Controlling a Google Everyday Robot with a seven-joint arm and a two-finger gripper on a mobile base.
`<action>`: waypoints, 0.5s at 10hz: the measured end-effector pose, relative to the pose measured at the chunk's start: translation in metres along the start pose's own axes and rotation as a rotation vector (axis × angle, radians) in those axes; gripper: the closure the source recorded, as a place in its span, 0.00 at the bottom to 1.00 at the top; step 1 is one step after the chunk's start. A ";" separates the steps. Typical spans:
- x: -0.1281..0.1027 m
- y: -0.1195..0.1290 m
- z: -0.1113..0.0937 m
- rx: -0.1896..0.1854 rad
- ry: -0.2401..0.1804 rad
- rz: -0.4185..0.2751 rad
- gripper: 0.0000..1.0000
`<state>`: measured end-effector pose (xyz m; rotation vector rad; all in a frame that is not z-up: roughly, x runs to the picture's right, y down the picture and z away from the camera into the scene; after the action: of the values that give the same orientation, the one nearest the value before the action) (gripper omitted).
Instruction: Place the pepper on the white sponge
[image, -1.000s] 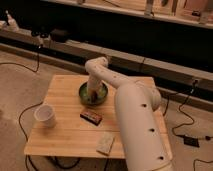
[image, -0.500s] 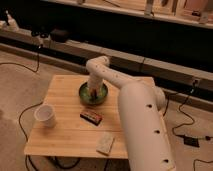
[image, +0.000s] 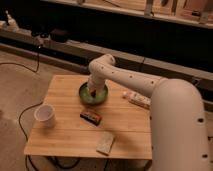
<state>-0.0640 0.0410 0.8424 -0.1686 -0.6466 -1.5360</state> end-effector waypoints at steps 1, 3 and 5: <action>-0.026 -0.009 -0.010 0.018 -0.014 -0.028 0.83; -0.088 -0.022 -0.024 0.046 -0.066 -0.064 0.83; -0.135 -0.034 -0.024 0.076 -0.126 -0.052 0.83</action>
<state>-0.0773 0.1450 0.7472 -0.1932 -0.8135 -1.5565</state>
